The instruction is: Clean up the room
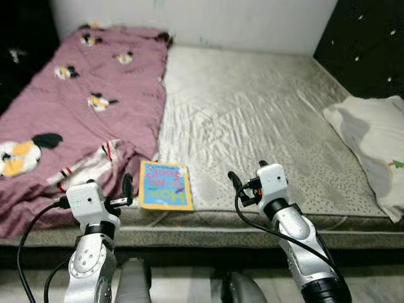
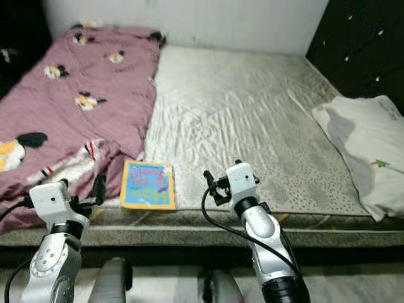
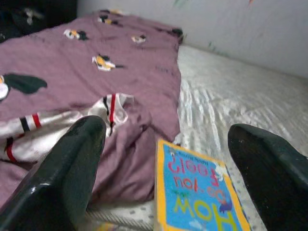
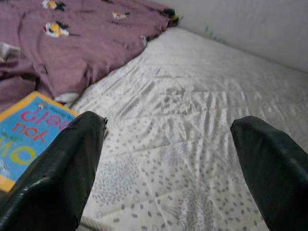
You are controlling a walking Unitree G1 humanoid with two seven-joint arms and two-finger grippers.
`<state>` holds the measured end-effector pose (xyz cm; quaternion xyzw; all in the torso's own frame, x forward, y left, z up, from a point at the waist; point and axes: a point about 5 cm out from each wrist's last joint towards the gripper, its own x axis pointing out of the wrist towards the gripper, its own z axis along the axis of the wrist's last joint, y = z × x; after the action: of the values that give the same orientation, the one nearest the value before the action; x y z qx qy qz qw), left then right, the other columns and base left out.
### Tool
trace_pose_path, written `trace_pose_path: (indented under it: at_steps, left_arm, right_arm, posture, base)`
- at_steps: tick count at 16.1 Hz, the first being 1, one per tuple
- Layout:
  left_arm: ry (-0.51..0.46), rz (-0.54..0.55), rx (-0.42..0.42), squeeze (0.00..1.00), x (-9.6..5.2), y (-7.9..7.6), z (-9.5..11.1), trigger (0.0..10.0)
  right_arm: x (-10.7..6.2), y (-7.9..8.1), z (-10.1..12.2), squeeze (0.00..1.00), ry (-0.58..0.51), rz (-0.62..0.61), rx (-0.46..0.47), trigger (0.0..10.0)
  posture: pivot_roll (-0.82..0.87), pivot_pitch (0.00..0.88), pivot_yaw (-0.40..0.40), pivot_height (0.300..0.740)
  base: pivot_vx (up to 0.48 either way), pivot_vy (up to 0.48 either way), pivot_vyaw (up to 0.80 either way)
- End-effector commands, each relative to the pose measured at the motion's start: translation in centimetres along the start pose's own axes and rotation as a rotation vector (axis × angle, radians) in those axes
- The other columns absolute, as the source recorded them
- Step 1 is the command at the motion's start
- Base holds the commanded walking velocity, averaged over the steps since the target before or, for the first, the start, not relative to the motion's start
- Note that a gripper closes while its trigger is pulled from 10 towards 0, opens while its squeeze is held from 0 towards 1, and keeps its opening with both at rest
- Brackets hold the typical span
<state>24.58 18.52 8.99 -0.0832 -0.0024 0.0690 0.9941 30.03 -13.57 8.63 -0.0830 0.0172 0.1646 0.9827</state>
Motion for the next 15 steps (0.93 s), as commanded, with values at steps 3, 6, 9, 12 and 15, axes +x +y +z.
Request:
trace_pose_path:
  at_steps: [3,6,9,12,15]
  left_arm:
    - [0.015,-0.026,0.006,0.0,-0.1,-0.4,0.1,10.0]
    - [0.013,-0.05,0.015,0.0,0.6,-0.7,0.4,10.0]
    - [0.015,-0.054,0.014,0.0,0.5,-1.0,0.4,10.0]
    - [0.024,-0.042,0.011,0.0,-0.1,-1.0,0.3,10.0]
    - [0.012,0.001,0.01,0.0,-0.4,-0.4,0.6,10.0]
  right_arm:
    - [-0.5,0.3,-0.1,0.0,0.012,-0.005,0.031,10.0]
    - [-0.5,0.6,0.0,0.0,0.015,-0.019,0.051,10.0]
    - [-0.6,0.9,0.0,0.0,0.013,-0.009,0.06,10.0]
    - [-0.4,1.2,-0.1,0.0,0.02,0.002,0.064,10.0]
    - [0.1,1.8,-0.1,0.0,0.028,0.04,0.063,10.0]
  posture:
    - [0.02,0.093,-0.072,0.632]
    - [0.01,0.088,-0.051,0.632]
    - [0.02,0.092,-0.053,0.632]
    - [0.04,0.102,-0.064,0.632]
    - [0.08,0.112,-0.096,0.632]
  base:
    - [0.0,0.0,0.0]
    - [0.0,0.0,-0.33]
    - [0.0,0.0,-0.19]
    - [0.0,0.0,0.0]
    - [0.0,0.0,0.0]
